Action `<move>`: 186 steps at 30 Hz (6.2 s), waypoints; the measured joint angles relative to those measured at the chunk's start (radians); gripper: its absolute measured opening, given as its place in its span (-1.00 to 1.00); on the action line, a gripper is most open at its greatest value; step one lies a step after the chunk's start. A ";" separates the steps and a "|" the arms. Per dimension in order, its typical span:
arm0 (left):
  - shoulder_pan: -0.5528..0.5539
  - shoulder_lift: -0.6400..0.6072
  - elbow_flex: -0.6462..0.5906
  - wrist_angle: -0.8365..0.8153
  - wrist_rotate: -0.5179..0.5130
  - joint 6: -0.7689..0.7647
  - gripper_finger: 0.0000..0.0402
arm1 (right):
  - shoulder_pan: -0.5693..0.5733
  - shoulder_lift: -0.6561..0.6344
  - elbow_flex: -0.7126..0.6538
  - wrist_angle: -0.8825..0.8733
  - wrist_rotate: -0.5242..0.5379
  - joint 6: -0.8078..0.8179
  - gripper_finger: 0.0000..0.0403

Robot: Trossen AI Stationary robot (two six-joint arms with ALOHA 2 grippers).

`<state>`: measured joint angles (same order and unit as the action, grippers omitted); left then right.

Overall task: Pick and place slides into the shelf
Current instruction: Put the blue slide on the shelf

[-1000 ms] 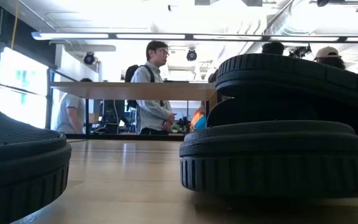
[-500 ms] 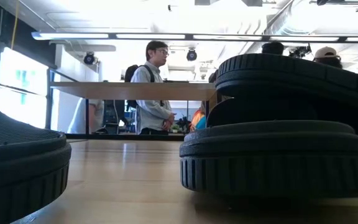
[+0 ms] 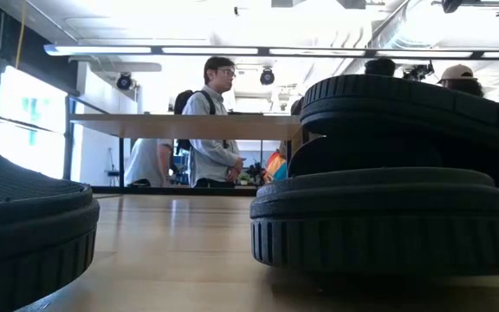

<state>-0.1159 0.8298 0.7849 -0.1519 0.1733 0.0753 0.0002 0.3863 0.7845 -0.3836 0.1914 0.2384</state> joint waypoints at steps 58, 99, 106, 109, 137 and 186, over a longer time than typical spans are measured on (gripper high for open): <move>-0.166 0.247 0.151 -0.540 -0.286 0.189 -1.00 | 0.000 1.037 0.793 -1.014 0.077 0.191 -0.57; -0.166 0.247 0.151 -0.584 -0.289 0.209 -1.00 | -0.129 1.370 0.259 -0.893 0.356 0.566 -0.13; -0.166 0.247 0.151 -0.584 -0.289 0.209 -1.00 | -0.145 1.370 0.237 -0.879 0.381 0.565 -0.23; -0.166 0.247 0.151 -0.583 -0.289 0.208 -1.00 | -0.146 1.370 0.225 -0.857 0.384 0.547 -0.36; -0.166 0.247 0.151 -0.582 -0.286 0.208 -1.00 | -0.028 1.299 0.361 -1.069 0.434 0.558 -0.99; -0.166 0.247 0.151 -0.682 -0.316 0.161 -1.00 | -0.126 1.460 1.166 -0.234 0.735 -0.254 -1.00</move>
<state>-0.2817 1.0767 0.9359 -0.8337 -0.1428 0.2366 -0.1262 1.8466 1.9503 -0.6175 0.9263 -0.0151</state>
